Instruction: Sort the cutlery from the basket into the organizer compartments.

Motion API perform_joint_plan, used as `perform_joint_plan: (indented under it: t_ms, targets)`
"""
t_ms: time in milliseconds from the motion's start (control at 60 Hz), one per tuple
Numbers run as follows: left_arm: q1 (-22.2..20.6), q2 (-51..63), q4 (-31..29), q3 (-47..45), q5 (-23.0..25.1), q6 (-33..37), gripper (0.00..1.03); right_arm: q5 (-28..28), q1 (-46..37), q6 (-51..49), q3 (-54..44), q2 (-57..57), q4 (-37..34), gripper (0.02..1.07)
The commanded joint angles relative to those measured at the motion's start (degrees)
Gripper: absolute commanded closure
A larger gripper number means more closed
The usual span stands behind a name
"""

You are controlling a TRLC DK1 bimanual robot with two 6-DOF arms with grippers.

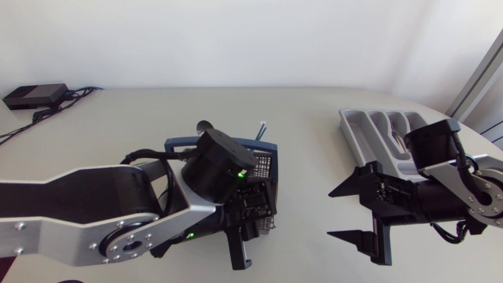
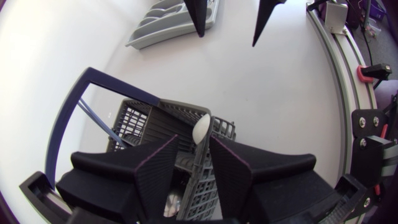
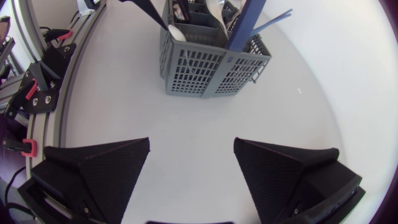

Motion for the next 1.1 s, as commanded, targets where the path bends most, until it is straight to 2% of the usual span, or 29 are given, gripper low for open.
perform_joint_plan:
  t_ms: [0, 300, 533, 850, 1083]
  targets:
    - [0.3, 0.7, 1.2, -1.5, -0.8, 1.8, 0.67, 0.6, 2.0, 3.8, -1.8, -0.3, 0.8, 0.10]
    - [1.7, 1.1, 4.1, -3.1, -2.2, 3.5, 0.67, 0.5, 12.8, 12.7, -2.5, -0.9, 3.6, 0.10]
    - [3.8, 0.9, 4.8, -3.7, -2.2, 4.4, 0.67, 1.8, 21.9, 19.0, -1.8, 3.0, 10.4, 0.10]
    - [9.0, 0.9, 7.6, -5.9, -2.2, 7.5, 0.69, 2.9, 24.6, 19.2, 2.1, 13.3, 14.3, 0.10]
    - [10.3, 0.7, 8.7, -6.1, -2.2, 9.3, 0.68, 3.7, 25.2, 19.2, 4.1, 15.7, 14.9, 0.10]
